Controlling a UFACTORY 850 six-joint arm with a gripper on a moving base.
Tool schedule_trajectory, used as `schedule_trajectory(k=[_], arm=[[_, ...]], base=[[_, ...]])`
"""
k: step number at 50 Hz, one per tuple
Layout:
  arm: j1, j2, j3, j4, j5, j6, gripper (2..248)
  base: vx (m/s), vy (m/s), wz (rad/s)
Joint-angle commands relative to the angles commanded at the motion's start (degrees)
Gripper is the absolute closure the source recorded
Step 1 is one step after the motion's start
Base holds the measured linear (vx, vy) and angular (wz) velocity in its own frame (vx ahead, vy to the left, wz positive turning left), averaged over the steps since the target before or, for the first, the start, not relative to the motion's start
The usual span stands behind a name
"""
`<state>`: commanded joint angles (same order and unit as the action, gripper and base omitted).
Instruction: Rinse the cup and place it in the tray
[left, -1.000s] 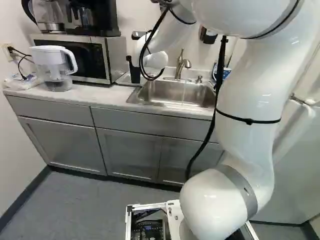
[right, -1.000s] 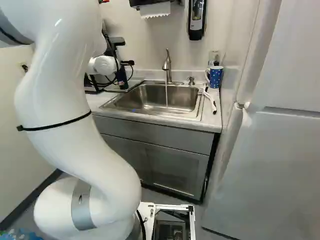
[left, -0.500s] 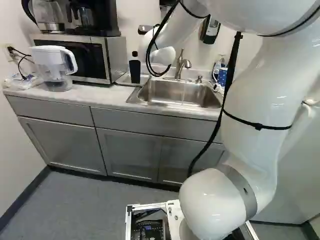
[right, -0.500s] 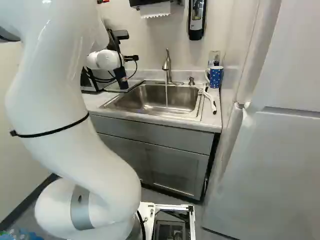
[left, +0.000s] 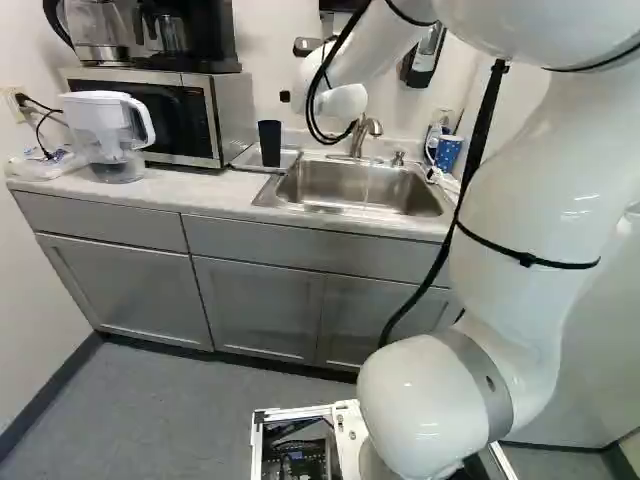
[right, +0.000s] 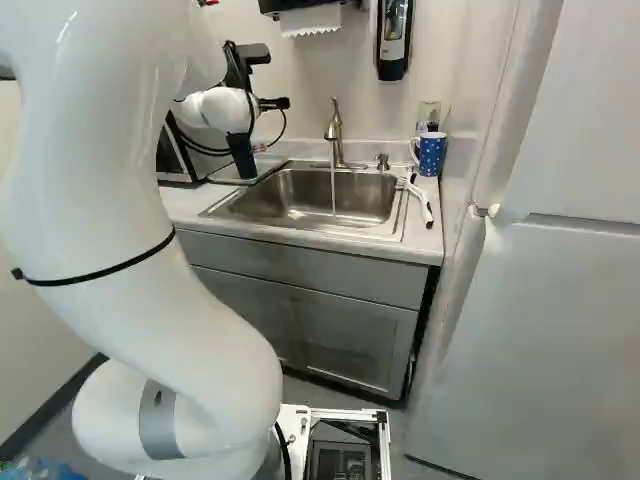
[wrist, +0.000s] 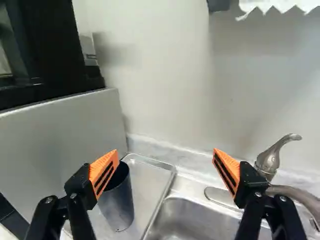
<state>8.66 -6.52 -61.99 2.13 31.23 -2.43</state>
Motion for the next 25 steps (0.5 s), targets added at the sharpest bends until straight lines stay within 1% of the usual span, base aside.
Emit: schedule_trajectory(k=[25], arm=[[-4.0, -1.1, -4.1, 0.0, -0.2, 0.0, 3]], base=[[0.0, 0.0, 0.0]])
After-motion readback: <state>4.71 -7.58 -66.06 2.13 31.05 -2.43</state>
